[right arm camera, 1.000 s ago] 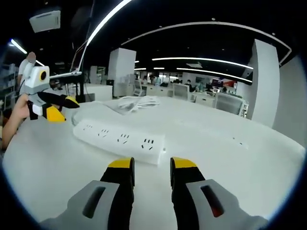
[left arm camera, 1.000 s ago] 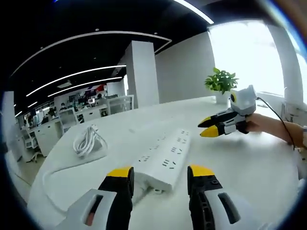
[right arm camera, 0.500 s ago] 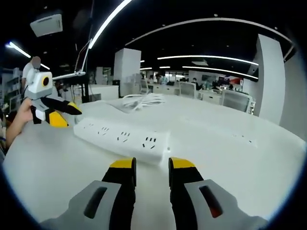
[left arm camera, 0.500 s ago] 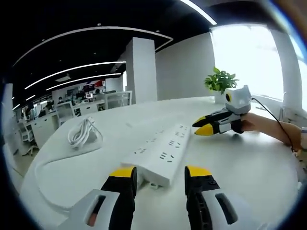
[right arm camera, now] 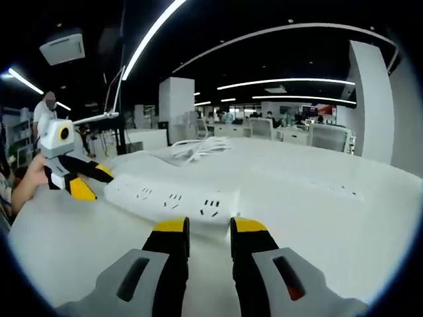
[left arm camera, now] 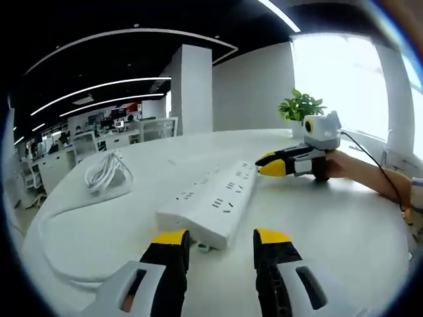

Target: Straighten the power strip on the desk, plug the charger into it

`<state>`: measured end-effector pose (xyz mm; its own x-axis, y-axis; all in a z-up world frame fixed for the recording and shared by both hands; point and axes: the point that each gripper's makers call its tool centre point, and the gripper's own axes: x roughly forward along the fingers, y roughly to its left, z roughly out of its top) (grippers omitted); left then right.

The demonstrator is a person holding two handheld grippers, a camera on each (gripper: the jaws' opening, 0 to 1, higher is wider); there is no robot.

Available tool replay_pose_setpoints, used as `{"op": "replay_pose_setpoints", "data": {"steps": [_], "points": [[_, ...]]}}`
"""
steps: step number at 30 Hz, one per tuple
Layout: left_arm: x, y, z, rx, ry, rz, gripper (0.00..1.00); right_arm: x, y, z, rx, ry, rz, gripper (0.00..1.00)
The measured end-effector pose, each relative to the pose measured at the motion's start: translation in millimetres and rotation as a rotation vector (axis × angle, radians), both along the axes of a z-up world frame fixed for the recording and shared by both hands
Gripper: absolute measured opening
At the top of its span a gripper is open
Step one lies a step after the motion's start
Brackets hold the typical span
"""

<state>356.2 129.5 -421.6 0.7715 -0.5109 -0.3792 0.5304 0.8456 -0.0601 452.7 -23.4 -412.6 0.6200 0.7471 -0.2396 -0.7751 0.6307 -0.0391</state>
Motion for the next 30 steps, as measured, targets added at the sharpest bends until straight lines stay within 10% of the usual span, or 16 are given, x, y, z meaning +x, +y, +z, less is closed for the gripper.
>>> {"op": "replay_pose_setpoints", "data": {"steps": [30], "points": [[6.2, 1.1, -1.5, -0.079, -0.004, 0.022, 0.30, 4.2, 1.0, -7.7, -0.009, 0.041, -0.010, 0.24]]}}
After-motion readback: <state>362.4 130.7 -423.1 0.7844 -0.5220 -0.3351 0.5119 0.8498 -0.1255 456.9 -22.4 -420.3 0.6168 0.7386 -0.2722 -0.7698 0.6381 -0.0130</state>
